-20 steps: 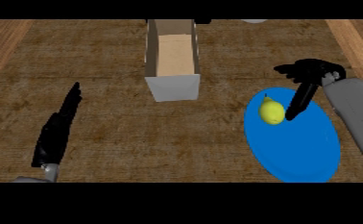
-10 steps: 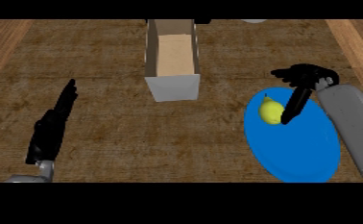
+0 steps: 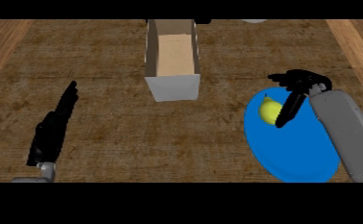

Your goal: Pick the pear from the plate and place it in the cardboard box

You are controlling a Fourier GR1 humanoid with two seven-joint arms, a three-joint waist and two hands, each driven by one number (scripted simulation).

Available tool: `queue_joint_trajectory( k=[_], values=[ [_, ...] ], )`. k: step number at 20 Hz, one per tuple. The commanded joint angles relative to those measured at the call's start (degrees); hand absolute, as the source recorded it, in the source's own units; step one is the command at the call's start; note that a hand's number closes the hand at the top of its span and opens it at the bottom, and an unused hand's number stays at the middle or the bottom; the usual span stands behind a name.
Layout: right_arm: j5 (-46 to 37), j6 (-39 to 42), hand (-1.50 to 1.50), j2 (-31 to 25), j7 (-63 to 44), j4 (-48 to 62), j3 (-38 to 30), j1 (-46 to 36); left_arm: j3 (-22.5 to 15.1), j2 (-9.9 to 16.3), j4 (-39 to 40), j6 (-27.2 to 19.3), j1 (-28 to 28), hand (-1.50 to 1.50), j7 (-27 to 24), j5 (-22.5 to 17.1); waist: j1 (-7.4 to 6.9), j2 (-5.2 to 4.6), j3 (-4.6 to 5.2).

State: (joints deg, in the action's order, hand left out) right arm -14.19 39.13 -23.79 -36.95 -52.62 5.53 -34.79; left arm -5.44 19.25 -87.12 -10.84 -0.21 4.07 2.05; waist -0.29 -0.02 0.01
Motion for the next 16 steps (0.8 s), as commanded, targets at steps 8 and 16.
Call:
queue_joint_trajectory(
  k=[8,16],
  values=[
    [-5.8,-1.6,-1.5,3.8,3.8,2.0,-1.3,2.3,1.0,-4.8,2.4,1.0,1.0,0.0,-1.6,4.7,0.07,-0.02,-0.01],
    [-7.3,-0.2,1.5,5.2,4.8,1.7,-2.6,5.1,3.8,-3.9,-0.9,4.6,-1.6,0.0,-0.7,4.7,0.15,0.03,0.0]
  ],
)
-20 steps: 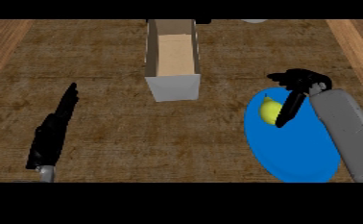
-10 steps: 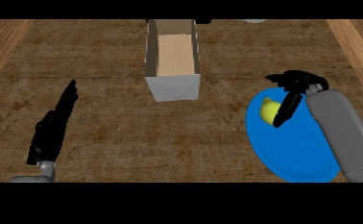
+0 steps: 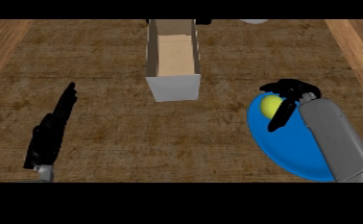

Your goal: Pick the pear from the plate and place it in the cardboard box

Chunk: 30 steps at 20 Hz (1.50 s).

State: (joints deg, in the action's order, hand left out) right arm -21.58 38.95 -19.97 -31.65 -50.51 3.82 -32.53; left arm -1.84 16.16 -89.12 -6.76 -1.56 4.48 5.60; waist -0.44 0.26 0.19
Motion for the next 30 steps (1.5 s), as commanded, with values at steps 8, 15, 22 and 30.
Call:
queue_joint_trajectory(
  k=[8,15,22,30],
  values=[
    [-10.6,-10.7,1.5,1.8,4.2,-4.8,4.2,2.7,1.6,-1.0,-0.6,2.0,0.0,0.0,0.6,0.6,0.19,-0.21,-0.19],
    [-26.6,-35.1,1.5,7.2,-16.4,-16.3,9.4,7.5,1.6,-2.1,0.2,-0.4,-0.8,0.0,1.6,1.6,3.19,1.49,0.09],
    [-43.8,-40.1,1.5,14.6,-36.8,-33.3,22.0,16.1,1.3,-2.7,1.0,-0.6,0.3,0.0,0.7,2.3,2.25,0.47,-0.05],
    [-53.6,-31.9,1.5,16.1,-39.9,-54.5,24.6,19.0,3.9,-0.4,1.2,2.3,1.9,0.0,1.1,0.6,1.04,0.02,-0.14]
  ],
)
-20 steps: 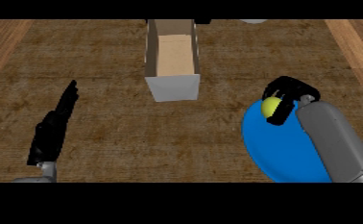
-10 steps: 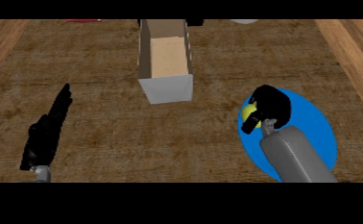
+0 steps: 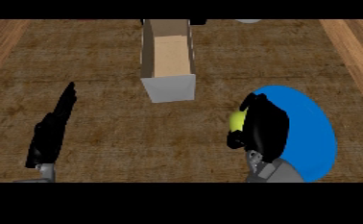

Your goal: Pick the pear from the plate and place it in the cardboard box

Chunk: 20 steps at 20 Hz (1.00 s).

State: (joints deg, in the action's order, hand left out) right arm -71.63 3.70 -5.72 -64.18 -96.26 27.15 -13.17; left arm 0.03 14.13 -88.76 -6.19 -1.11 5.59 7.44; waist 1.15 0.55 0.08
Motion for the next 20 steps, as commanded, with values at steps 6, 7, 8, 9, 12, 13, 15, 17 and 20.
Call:
queue_joint_trajectory(
  k=[6,7,8,9,12,13,15,17,20],
  values=[
    [-5.6,-5.1,1.5,5.6,-6.7,-13.8,9.2,-7.0,1.5,1.6,-0.2,1.5,3.6,0.0,2.2,-0.5,-1.35,-0.35,-0.07],
    [-3.9,-6.6,1.5,5.6,0.4,-13.2,2.5,-7.9,1.2,0.6,1.7,2.1,0.7,0.0,-2.0,-1.0,-1.36,-0.53,-0.07],
    [-2.9,-4.4,1.5,5.6,-1.6,-13.9,3.9,-9.9,-1.2,-1.2,-2.4,0.0,1.1,0.0,2.0,1.2,-1.52,-0.45,-0.09],
    [-1.4,-4.6,1.5,5.7,0.2,-9.7,0.3,-15.3,-1.9,-2.4,1.0,-1.3,0.8,0.0,-0.9,3.0,-1.68,-0.61,-0.07],
    [1.1,-5.6,1.5,5.7,-0.8,-7.9,0.3,-20.5,0.8,-0.1,0.0,1.9,-0.1,0.0,-1.9,-0.1,-1.98,-0.59,-0.05],
    [2.8,-7.4,1.5,5.7,-1.6,-4.7,-0.1,-23.3,-1.1,-1.9,-1.6,-0.1,-0.8,0.0,-1.7,2.2,-2.19,-0.61,-0.06],
    [4.2,-3.2,1.5,5.7,-6.2,-4.1,-0.3,-29.1,-0.7,-1.8,2.8,0.3,1.2,0.0,-2.7,2.5,-1.89,-0.58,-0.03],
    [6.3,-8.9,1.5,5.7,-0.2,5.8,-5.9,-33.0,0.3,-1.7,1.1,0.6,1.3,0.0,-1.8,1.5,-2.29,-0.74,-0.05],
    [10.0,-7.0,1.5,5.7,-2.8,13.2,-8.8,-41.2,-1.7,-2.5,-1.9,-0.1,1.5,0.0,0.8,3.0,-2.87,-0.75,-0.05]
  ],
)
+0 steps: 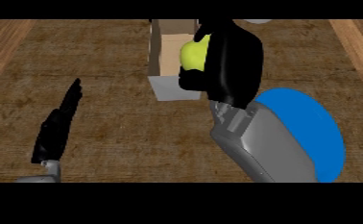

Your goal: Pick the pear from the plate and place it in the cardboard box

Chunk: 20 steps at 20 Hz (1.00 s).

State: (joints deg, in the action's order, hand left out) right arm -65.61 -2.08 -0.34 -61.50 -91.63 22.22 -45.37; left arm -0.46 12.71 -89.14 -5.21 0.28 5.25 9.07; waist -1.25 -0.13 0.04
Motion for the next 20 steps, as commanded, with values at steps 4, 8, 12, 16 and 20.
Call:
queue_joint_trajectory(
  k=[4,8,12,16,20],
  values=[
    [6.5,-7.6,1.5,0.3,-2.9,22.2,-6.0,-14.7,-0.2,0.3,1.2,1.8,0.7,0.0,0.4,-0.1,-0.92,-0.35,0.02],
    [10.2,-12.1,1.5,0.3,1.7,34.8,-8.7,-19.1,-2.2,-2.6,1.5,-1.1,-0.3,0.0,-1.8,2.4,-1.6,-0.6,0.03],
    [14.3,-17.0,1.5,0.3,5.2,45.7,-11.1,-22.7,0.0,-0.8,3.0,0.1,3.4,0.0,0.0,1.4,-1.82,-0.86,0.02],
    [17.7,-21.7,1.5,0.3,7.9,55.3,-9.8,-23.4,1.5,0.7,1.2,2.5,4.2,0.0,0.8,-0.8,-3.1,-1.09,0.01],
    [21.0,-26.5,-1.5,0.3,11.8,62.3,-13.9,-23.7,-0.2,-0.1,-0.7,2.3,3.3,0.0,2.1,0.4,-3.46,-1.22,-0.03]
  ],
)
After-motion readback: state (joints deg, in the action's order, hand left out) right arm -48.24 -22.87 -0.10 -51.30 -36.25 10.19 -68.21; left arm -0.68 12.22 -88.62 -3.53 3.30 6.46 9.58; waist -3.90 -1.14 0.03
